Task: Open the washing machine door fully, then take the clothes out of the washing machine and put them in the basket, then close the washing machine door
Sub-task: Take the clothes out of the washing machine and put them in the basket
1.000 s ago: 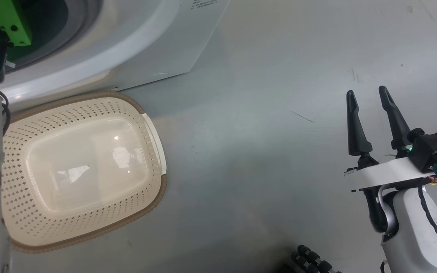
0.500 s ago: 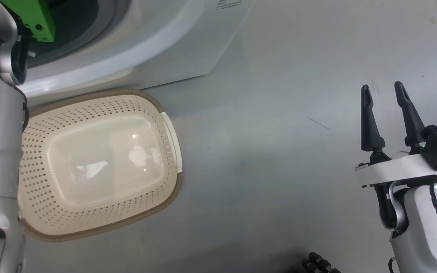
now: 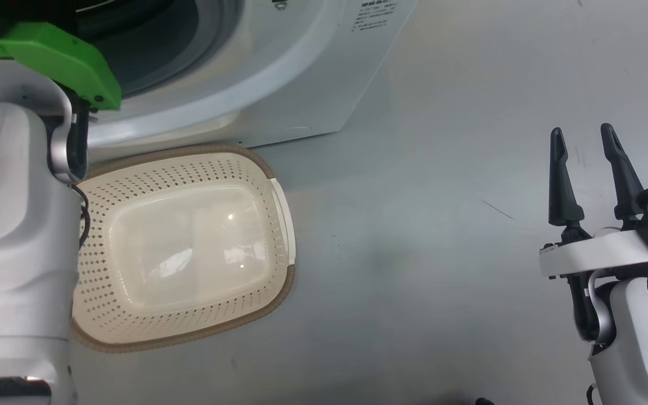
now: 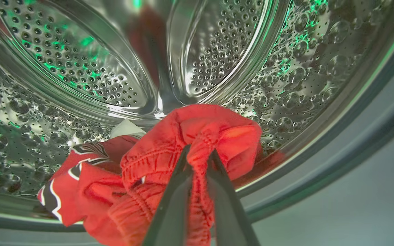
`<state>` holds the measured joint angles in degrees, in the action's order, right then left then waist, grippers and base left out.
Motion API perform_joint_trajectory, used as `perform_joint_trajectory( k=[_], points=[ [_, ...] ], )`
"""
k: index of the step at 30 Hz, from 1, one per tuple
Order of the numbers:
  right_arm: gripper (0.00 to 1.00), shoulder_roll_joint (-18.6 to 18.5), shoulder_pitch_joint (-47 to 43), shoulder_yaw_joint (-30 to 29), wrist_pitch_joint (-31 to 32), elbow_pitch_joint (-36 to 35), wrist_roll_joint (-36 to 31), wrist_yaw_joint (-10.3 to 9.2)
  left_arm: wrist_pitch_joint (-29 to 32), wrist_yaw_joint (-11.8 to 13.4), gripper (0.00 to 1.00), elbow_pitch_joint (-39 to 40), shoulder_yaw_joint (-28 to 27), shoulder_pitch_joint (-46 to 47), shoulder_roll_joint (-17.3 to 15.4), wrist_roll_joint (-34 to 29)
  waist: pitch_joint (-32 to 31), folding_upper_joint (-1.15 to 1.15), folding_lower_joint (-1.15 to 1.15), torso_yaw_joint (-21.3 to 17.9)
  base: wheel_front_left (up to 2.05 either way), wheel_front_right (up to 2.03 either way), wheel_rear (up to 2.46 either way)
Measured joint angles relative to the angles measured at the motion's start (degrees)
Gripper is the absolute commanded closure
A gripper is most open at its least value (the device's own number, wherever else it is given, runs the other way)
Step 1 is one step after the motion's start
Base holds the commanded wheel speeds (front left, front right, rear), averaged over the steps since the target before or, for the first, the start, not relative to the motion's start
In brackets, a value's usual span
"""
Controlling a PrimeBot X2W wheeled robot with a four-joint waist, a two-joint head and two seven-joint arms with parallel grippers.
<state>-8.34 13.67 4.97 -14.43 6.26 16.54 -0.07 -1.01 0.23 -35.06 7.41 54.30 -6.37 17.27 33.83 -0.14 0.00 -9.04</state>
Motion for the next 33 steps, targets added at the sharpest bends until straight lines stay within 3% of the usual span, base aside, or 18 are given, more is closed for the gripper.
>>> perform_joint_trajectory(
  k=[13, 23, 33],
  points=[
    [0.00, -0.42, -3.27, -0.91, 0.00, 1.63, -0.70, 0.01, -13.41, 0.56, 1.00, 3.16, -1.70, -13.22, 2.20, 1.88, -6.14, 0.00, 0.00, 3.19, 0.00, 0.00, 0.00],
    [0.00, -0.51, -6.54, -1.13, 0.00, 2.52, -1.10, 0.00, -13.45, 1.02, 1.00, 8.62, -2.04, -21.30, 2.86, 1.88, -12.23, 0.00, 0.00, 5.72, 0.00, 0.00, 0.00],
    [0.00, -0.59, -9.22, -0.90, 0.00, 2.03, -1.13, 0.00, -13.45, 2.34, 1.00, 21.82, -2.87, -27.42, 3.46, 1.12, -16.86, 0.00, 0.00, 8.35, 0.00, 0.00, 0.00]
  ],
)
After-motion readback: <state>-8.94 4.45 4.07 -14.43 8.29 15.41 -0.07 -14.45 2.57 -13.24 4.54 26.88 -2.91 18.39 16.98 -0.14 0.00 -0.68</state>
